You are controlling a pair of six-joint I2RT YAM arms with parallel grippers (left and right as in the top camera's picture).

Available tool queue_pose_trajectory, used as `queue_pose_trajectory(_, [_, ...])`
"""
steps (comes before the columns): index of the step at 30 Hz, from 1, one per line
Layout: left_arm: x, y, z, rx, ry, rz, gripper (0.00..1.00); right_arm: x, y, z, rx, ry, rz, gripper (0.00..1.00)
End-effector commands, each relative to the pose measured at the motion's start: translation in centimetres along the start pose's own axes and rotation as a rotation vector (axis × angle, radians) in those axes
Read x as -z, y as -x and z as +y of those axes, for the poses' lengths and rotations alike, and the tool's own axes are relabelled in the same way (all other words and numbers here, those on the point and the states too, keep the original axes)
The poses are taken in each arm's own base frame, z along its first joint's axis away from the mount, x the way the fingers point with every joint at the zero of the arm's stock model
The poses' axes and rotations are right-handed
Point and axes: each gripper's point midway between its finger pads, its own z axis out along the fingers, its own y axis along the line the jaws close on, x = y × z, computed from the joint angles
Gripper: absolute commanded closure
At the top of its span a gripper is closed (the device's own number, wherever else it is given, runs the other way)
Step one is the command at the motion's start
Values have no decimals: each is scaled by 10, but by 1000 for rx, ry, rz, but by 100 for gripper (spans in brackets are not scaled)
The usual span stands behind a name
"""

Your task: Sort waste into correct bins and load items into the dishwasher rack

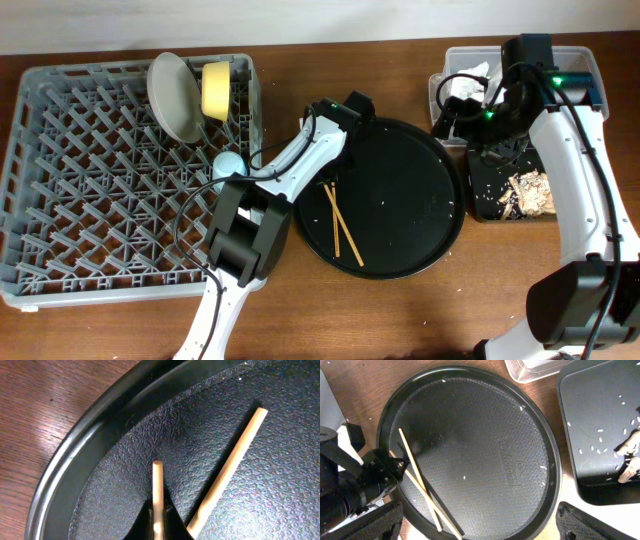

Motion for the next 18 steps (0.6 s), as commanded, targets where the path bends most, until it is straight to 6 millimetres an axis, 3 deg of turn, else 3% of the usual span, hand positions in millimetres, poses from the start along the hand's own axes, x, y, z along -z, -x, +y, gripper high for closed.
queue_pose_trajectory(1, [-1, 7, 3, -97, -1, 2, 99, -3, -2, 1, 5, -6, 7, 2])
queue_pose_trajectory(2, [22, 23, 1, -189, -38, -34, 99, -3, -2, 1, 5, -6, 7, 2])
queue_pose_trajectory(3, [71, 48, 5, -301, -90, -102, 99, -3, -2, 1, 5, -6, 7, 2])
queue_pose_trajectory(4, [92, 59, 11, -336, -108, -132, 99, -3, -2, 1, 5, -6, 7, 2])
queue_pose_trajectory(5, [134, 78, 25, -412, -137, -199, 99, -3, -2, 1, 5, -6, 7, 1])
queue_pose_trajectory(7, [216, 107, 81, -498, -156, -324, 99, -3, -2, 1, 5, -6, 7, 2])
queue_pose_trajectory(8, [245, 117, 122, -513, -134, -366, 99, -3, -2, 1, 5, -6, 7, 1])
queue_pose_trajectory(9, [257, 128, 158, -494, -96, -389, 99, -3, -2, 1, 5, -6, 7, 2])
queue_pose_trajectory(11, [252, 156, 212, -402, -18, -399, 99, -3, -2, 1, 5, -6, 7, 2])
queue_pose_trajectory(13, [232, 174, 237, -337, 5, -371, 99, -3, -2, 1, 5, -6, 7, 1])
queue_pose_trajectory(15, [208, 183, 239, -326, 17, -341, 99, -3, -2, 1, 5, -6, 7, 2])
queue_pose_trajectory(16, [186, 188, 235, -328, 21, -320, 99, -3, -2, 1, 5, -6, 7, 2])
queue_pose_trajectory(17, [146, 191, 226, -334, 23, -282, 99, -3, -2, 1, 5, -6, 7, 2])
queue_pose_trajectory(18, [132, 189, 224, -340, 27, -262, 99, -3, -2, 1, 5, -6, 7, 2])
